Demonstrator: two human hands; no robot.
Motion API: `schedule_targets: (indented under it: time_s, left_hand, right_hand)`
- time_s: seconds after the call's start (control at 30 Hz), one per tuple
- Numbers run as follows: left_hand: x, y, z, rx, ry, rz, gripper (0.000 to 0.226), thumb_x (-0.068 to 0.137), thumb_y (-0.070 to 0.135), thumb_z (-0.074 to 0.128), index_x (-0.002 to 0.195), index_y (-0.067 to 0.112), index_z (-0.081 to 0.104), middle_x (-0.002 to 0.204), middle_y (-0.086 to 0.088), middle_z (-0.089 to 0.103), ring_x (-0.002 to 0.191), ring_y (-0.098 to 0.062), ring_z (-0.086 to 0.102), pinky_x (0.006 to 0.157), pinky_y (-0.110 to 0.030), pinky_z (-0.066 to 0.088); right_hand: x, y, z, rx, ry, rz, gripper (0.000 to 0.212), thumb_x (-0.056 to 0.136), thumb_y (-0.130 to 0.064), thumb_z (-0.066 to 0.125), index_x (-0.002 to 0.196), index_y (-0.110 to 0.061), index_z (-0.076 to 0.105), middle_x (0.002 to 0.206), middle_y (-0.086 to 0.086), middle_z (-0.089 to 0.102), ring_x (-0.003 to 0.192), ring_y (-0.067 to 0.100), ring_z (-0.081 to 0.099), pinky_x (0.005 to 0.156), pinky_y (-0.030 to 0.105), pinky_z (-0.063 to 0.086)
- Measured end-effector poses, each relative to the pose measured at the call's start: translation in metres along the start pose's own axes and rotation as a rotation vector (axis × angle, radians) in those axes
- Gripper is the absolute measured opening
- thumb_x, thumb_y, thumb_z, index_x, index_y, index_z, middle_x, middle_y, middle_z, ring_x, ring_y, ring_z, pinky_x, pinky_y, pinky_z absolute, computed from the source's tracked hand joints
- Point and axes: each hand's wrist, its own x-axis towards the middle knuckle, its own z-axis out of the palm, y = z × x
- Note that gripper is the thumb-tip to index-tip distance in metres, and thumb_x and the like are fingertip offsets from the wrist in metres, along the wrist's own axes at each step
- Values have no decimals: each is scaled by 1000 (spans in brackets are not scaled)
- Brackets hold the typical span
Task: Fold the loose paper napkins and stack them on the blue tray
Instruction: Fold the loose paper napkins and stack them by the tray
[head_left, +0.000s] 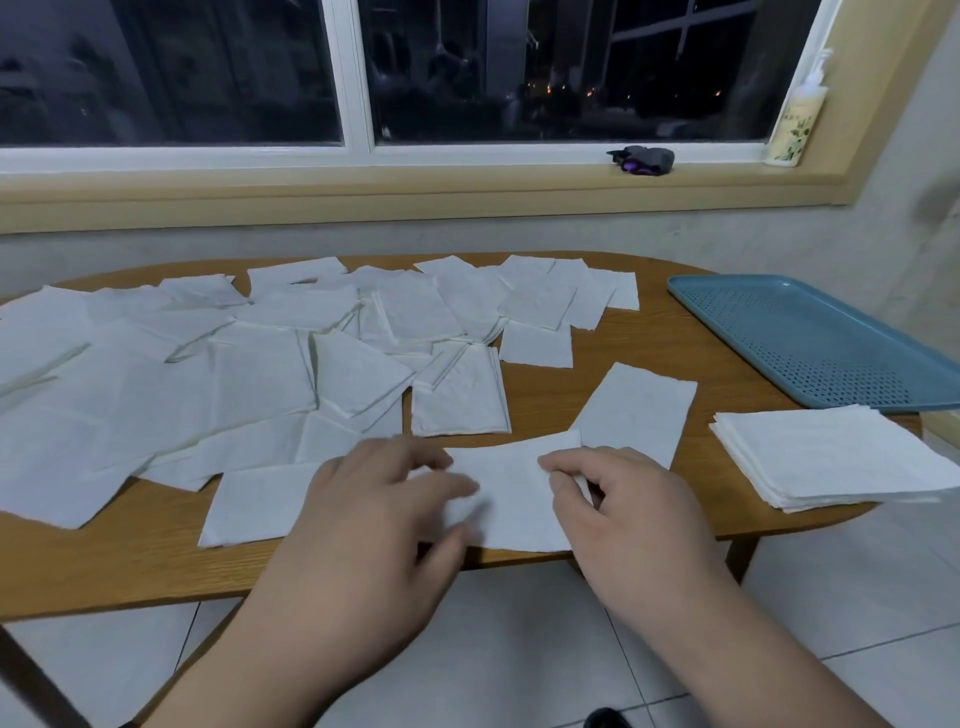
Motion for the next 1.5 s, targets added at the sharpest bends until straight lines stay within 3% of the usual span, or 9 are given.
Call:
schedule_targets:
  time_s: [0.27, 0.5, 1.0, 1.17, 1.23, 1.3, 1.4, 1.47, 1.5]
  left_hand:
    - [-2, -5, 4, 65, -91, 84, 21, 86, 52, 47, 90, 47, 67, 96, 26, 58, 93, 3, 56, 82, -28, 37]
    - [-3, -1, 5, 90, -80, 113, 19, 83, 51, 48, 87, 47, 66, 92, 25, 57, 88, -1, 58, 75, -29, 40]
    - [-2, -4, 4, 66, -106, 70, 24, 80, 56, 48, 89, 47, 69, 95, 28, 58, 93, 4, 56, 75, -32, 45]
    - [-3, -3, 5, 58, -96, 66, 24, 80, 55, 49, 89, 46, 69, 97, 28, 58, 93, 2, 57, 76, -30, 44]
    - [-3, -2, 5, 54, -50, 59, 25, 81, 56, 50, 93, 45, 69, 104, 25, 58, 100, -5, 57, 79, -33, 45]
    - [-1, 0, 3, 15, 6, 9, 37, 83, 58, 50, 112, 43, 65, 121, 18, 56, 117, -11, 52, 92, -37, 45]
    - [-1, 8, -6, -136, 67, -88, 64, 84, 64, 46, 145, 52, 29, 151, 19, 30, 144, -3, 22, 110, -30, 25]
    - [-1, 15, -11, -235, 82, -99, 68, 86, 67, 47, 143, 64, 11, 152, 33, 20, 145, 6, 15, 111, -28, 25]
    - [-1, 19, -13, -302, 69, -126, 68, 87, 67, 51, 140, 70, 10, 148, 43, 20, 142, 7, 22, 110, -28, 31]
  right_hand:
    - [8, 11, -9, -170, -23, -12, 29, 99, -31, 52, 125, -37, 64, 109, -22, 48, 106, -1, 40, 89, 18, 43]
    - [15, 15, -23, -370, -62, 58, 40, 100, -42, 44, 138, -35, 54, 140, -17, 47, 131, 7, 33, 113, 32, 32]
    - [17, 22, -22, -443, 46, 58, 24, 102, -34, 45, 109, -32, 68, 99, -11, 60, 91, 10, 52, 81, 31, 51]
    - [17, 21, -27, -140, 212, 82, 13, 99, -31, 54, 93, -34, 65, 87, -17, 56, 79, 3, 52, 60, 18, 42]
    - [14, 10, -32, 87, 222, 20, 11, 95, -31, 60, 89, -35, 69, 87, -16, 61, 84, 3, 54, 61, 19, 45]
    - [8, -4, -37, 322, 129, -37, 11, 90, -28, 65, 86, -35, 72, 87, -15, 67, 85, 4, 58, 64, 16, 47]
    - [1, -12, -41, 601, -78, -71, 7, 83, -31, 70, 86, -34, 76, 86, -13, 72, 81, 5, 65, 68, 18, 53]
    - [2, -8, -40, 719, -147, -72, 13, 80, -43, 74, 90, -34, 75, 87, -6, 74, 83, 15, 67, 76, 29, 54]
    - [3, -4, -38, 782, -184, -62, 21, 78, -48, 77, 92, -31, 76, 88, -2, 73, 85, 24, 66, 79, 35, 53]
